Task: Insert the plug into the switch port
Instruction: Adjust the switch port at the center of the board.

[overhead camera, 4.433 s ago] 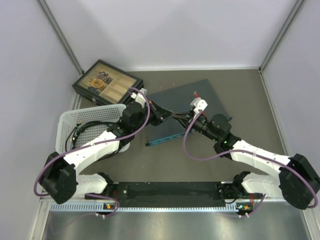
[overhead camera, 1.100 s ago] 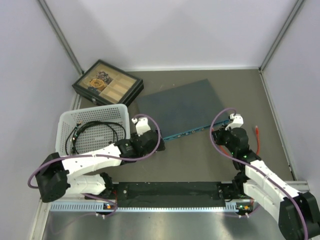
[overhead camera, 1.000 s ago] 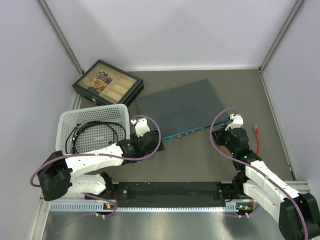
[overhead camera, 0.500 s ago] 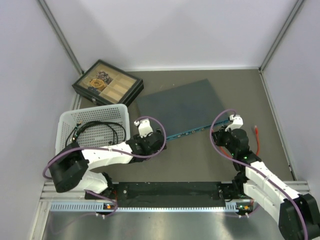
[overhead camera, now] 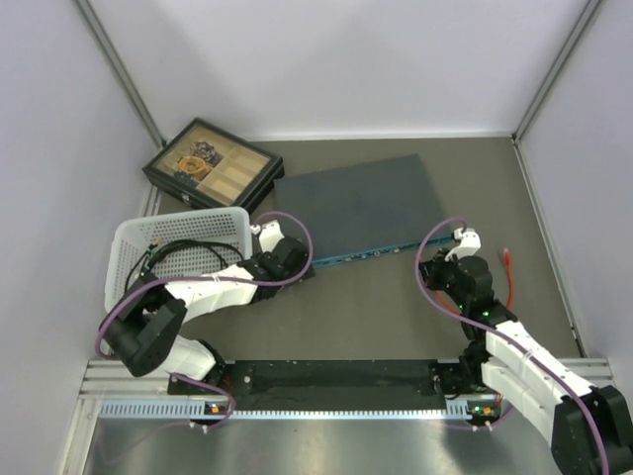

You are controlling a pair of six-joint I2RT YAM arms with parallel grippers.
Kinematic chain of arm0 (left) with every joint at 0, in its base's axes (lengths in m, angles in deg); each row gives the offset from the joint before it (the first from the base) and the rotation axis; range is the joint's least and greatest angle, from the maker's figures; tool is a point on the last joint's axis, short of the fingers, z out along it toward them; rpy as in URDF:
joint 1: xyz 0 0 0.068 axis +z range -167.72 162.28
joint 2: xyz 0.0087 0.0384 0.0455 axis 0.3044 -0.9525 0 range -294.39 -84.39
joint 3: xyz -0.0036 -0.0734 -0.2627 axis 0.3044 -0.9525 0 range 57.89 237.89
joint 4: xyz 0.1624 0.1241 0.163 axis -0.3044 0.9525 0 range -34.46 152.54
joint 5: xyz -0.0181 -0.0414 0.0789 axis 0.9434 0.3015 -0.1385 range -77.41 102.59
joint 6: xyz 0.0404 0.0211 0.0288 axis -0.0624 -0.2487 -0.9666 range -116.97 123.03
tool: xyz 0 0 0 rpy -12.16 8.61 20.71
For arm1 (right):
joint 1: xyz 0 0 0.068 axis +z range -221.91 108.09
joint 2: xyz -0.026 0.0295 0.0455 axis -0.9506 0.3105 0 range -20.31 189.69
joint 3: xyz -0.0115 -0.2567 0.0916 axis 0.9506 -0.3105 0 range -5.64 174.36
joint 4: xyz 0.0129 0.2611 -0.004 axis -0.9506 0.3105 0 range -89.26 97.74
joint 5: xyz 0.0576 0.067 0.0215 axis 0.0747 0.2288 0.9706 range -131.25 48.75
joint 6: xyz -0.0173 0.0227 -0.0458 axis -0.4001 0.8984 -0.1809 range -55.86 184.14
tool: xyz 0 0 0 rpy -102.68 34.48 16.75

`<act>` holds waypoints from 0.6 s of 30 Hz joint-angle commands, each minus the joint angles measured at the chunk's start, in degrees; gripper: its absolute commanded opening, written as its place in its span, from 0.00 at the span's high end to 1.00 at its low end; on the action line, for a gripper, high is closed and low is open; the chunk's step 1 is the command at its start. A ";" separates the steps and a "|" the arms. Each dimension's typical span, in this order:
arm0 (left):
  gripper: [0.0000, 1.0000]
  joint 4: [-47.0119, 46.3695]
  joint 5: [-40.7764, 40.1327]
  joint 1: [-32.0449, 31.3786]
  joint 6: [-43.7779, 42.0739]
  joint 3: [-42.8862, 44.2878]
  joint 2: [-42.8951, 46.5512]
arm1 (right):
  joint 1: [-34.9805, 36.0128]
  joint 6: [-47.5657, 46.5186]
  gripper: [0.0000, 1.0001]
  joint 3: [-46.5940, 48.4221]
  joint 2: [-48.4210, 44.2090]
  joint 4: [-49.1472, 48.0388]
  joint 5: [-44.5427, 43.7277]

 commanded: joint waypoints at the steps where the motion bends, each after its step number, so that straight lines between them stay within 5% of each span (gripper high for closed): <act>1: 0.13 -6.70 -9.56 5.33 -3.89 4.01 1.32 | 0.90 -1.05 1.00 -1.01 -0.42 -3.23 1.55; 10: 0.12 -8.12 -6.50 7.72 -8.72 8.67 -2.55 | 4.49 -0.35 1.00 -1.19 1.77 -4.28 -5.74; 18: 0.05 -11.18 2.12 7.45 -18.64 7.10 5.53 | 13.55 -3.78 1.00 -0.57 11.96 -13.68 -20.85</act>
